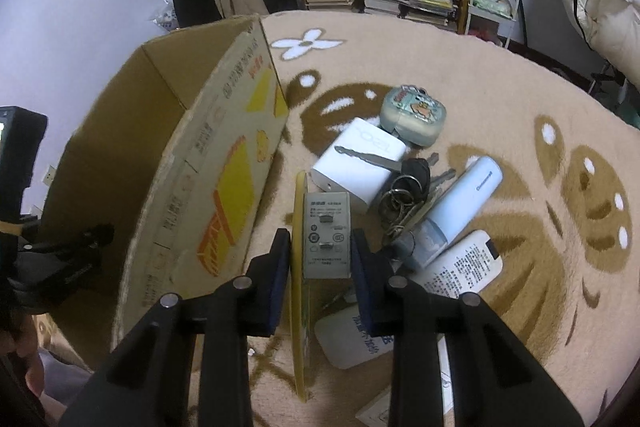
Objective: Organize rigid objects
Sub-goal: 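Grasp the green oval card with the right gripper beside the box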
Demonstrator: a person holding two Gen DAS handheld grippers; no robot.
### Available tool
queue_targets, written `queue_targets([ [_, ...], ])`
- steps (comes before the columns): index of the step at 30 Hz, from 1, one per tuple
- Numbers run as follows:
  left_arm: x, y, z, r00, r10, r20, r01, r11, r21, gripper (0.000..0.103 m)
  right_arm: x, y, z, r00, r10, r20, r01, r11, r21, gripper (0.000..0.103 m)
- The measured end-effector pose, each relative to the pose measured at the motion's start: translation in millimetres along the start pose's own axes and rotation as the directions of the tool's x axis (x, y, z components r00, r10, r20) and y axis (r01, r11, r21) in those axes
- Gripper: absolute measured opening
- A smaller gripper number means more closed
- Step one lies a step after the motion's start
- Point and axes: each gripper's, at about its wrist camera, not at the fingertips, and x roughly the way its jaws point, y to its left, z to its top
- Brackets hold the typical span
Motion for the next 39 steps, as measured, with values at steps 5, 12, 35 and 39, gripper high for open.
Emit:
queue_targets([
  [5, 0, 0, 0, 1.0, -0.001, 0.0, 0.001, 1.0, -0.002, 0.024, 13, -9, -3, 0.997, 0.035, -0.072, -0.031, 0.998, 0.049, 0.032],
  [12, 0, 0, -1, 1.0, -0.003, 0.002, 0.003, 1.0, -0.001, 0.025, 14, -3, -8, 0.995, 0.012, -0.096, -0.01, 1.0, 0.017, 0.033],
  [35, -1, 6, -2, 1.0, -0.021, 0.001, 0.021, 1.0, -0.012, 0.025, 13, 7, -21, 0.985, -0.015, -0.175, 0.005, 0.998, -0.055, 0.022],
  [39, -1, 4, -2, 1.0, -0.016, 0.003, 0.016, 1.0, -0.007, 0.025, 8, 9, -24, 0.987, -0.026, -0.161, 0.017, 0.998, -0.057, 0.015],
])
